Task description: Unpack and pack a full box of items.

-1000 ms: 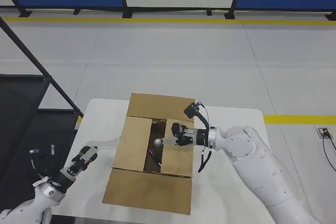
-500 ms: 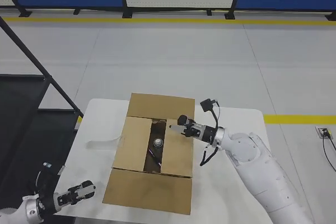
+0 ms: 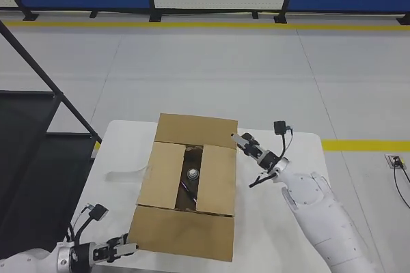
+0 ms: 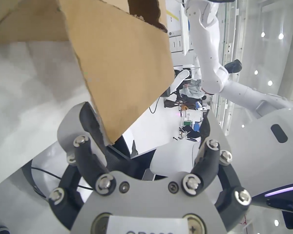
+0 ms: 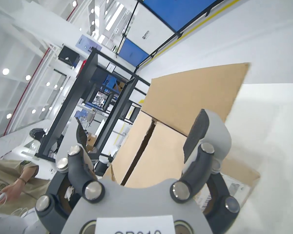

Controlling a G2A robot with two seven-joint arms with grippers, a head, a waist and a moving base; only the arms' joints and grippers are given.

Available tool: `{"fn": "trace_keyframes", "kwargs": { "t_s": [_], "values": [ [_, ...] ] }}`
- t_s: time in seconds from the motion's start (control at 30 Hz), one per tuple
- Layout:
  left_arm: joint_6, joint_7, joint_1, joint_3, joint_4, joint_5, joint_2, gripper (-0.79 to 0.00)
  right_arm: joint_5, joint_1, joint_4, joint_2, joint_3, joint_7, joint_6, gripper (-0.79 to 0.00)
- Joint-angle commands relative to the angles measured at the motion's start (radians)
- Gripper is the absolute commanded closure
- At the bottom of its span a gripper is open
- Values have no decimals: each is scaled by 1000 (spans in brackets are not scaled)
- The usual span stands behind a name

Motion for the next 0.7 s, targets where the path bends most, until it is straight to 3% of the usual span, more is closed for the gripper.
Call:
{"fn": "trace_keyframes", "kwargs": {
  "t_s": [0.0,0.3,0.67],
  "values": [
    [15,5,4,-8,-16,-43,2,-785,-13,3,7,-2,-1,-34,28,-785],
    [45,80,37,-38,-117,-146,7,-785,9,129,179,-29,-41,3,96,-785],
    [102,329,46,-24,-184,-163,2,-785,229,316,535,-101,-113,224,-85,-785]
  ]
}}
